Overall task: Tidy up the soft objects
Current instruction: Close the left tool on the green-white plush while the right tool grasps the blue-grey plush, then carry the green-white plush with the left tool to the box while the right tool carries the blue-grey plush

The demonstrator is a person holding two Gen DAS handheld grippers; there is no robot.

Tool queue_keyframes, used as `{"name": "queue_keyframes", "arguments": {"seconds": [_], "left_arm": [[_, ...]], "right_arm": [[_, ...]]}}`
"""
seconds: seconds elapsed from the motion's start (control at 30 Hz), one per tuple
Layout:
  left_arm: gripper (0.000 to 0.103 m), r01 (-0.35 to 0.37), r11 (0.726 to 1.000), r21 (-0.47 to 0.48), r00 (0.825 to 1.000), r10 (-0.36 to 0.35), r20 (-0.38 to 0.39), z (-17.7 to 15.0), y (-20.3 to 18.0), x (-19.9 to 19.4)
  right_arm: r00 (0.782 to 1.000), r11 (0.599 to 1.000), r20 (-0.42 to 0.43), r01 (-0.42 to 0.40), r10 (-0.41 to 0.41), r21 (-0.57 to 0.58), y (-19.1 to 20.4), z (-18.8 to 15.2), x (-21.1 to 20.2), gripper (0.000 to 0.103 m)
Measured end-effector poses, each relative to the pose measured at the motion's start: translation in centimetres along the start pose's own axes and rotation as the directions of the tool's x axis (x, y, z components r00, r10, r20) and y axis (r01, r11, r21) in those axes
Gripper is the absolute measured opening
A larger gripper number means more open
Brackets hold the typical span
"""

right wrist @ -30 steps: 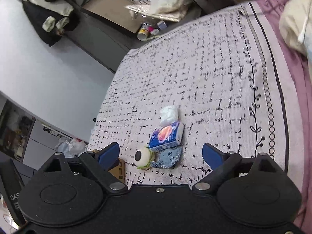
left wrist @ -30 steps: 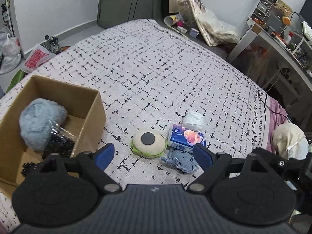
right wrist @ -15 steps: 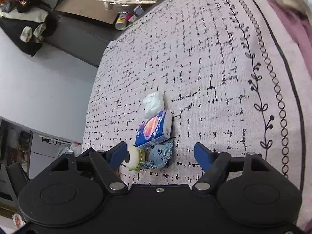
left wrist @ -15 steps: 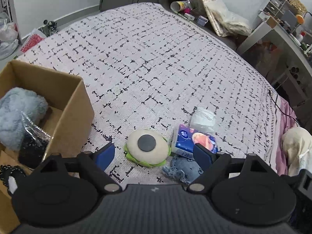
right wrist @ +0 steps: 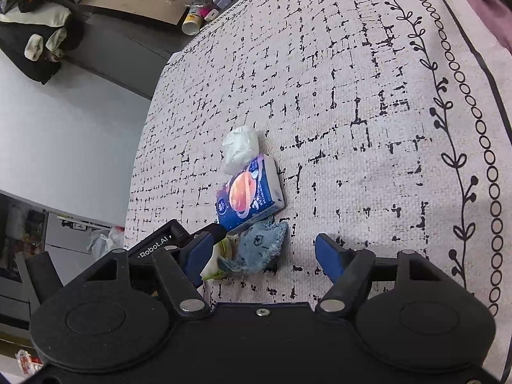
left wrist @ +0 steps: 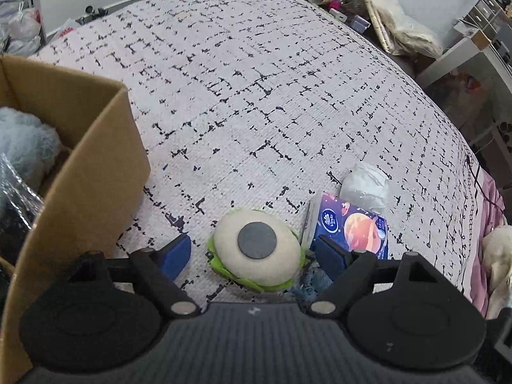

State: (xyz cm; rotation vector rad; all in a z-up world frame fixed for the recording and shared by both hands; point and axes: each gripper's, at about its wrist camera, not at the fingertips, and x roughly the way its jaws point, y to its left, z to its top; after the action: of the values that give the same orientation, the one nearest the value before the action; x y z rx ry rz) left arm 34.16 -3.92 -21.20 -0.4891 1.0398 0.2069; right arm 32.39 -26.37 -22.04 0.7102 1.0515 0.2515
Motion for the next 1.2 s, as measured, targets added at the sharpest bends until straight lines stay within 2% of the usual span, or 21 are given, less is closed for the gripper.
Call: {"name": "queue_keyframes", "arguments": {"seconds": [0.03, 0.13, 0.33, 0.37, 0.47, 0.6, 0.87, 1.2], "left_arm": [[0.072, 0.016, 1.000, -0.013, 1.000, -0.016, -0.004, 0.0, 0.2, 0.1], [0.058, 0.033, 0.999, -0.020, 0.999, -0.033, 0.001, -0.1, 0.3, 0.1], [0.049, 0.052, 0.998, -0.032, 0.999, -0.052, -0.004, -0.1, 0.7, -0.2], [0.048, 0.054, 0.998, -0.033, 0.999, -0.054, -0.006, -0.1, 0.7, -0.3], [0.047, 0.058, 0.998, -0.033, 0.998, -0.059, -0.012, -0.1, 0.8, -0.6], [0.047, 0.054, 0.998, -0.031, 0.999, -0.054, -0.003, -0.2, 0.8, -1.3], [0.047, 0.063, 0.998, -0.032, 0.997, -0.062, 0.036, -0.1, 0.7, -4.3], [0.047, 0.078, 0.997, -0.005, 0.994, -0.077, 0.081, -0.5, 1.2, -8.0]], "right_arm": [[1.000, 1.000, -0.001, 0.003, -0.003, 0.000, 0.0, -0.1, 0.2, 0.070], [1.000, 1.000, -0.004, 0.005, -0.005, -0.005, 0.2, -0.3, 0.7, 0.067], [1.000, 1.000, 0.006, 0.003, -0.003, -0.007, 0.8, -0.4, 1.8, 0.061], [1.000, 1.000, 0.004, 0.006, -0.006, -0.010, 0.9, -0.5, 2.0, 0.054], [1.000, 1.000, -0.015, 0.008, -0.008, -0.012, 1.0, -0.7, 2.8, 0.025], [1.000, 1.000, -0.020, 0.017, -0.017, -0.006, 0.8, -0.7, 2.9, 0.018], [1.000, 1.000, 0.006, -0.017, 0.017, -0.019, 1.0, -0.7, 0.7, 0.015], [0.995, 0.998, 0.086, -0.053, 0.056, -0.040, 2.1, -0.8, -3.1, 0.015]]}}
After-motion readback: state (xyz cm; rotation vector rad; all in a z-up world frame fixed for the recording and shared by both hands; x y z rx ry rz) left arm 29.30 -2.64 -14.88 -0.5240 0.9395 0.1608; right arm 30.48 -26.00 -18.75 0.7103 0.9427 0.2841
